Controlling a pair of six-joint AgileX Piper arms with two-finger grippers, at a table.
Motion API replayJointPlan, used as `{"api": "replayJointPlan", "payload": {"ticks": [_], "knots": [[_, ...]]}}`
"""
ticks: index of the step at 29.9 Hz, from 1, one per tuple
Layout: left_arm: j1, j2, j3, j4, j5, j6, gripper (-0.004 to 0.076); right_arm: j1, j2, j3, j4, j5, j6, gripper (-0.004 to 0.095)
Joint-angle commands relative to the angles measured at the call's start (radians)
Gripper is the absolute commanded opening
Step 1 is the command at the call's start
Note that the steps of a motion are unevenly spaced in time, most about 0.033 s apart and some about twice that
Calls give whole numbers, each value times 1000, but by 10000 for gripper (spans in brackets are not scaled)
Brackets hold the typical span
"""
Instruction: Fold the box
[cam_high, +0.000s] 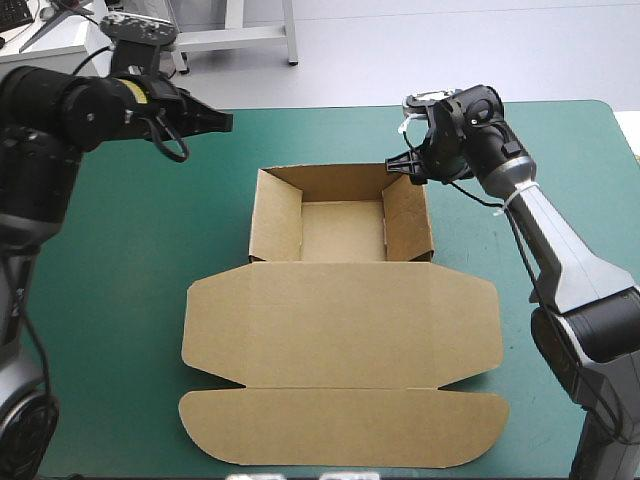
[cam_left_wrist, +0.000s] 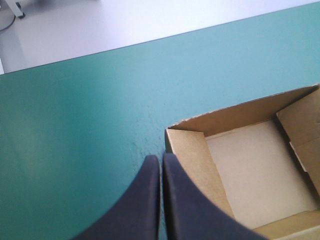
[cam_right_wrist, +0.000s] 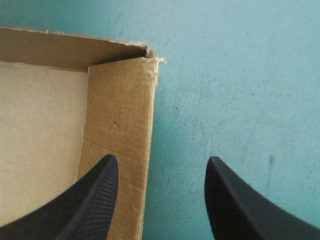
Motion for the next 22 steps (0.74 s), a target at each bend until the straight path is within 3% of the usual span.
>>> {"api": "replayJointPlan", "payload": {"ticks": [1,6,22], "knots": [[-4,-133,56,-16,47,0,-8,-16,-59,14,37,4,-6,490],[-4,-279,285,-12,14,7,-8,-16,-33,22,69,4,-6,490],[-4,-820,1196,-104,-348,0,-8,-16,106,24,115,4,-6,480]]}}
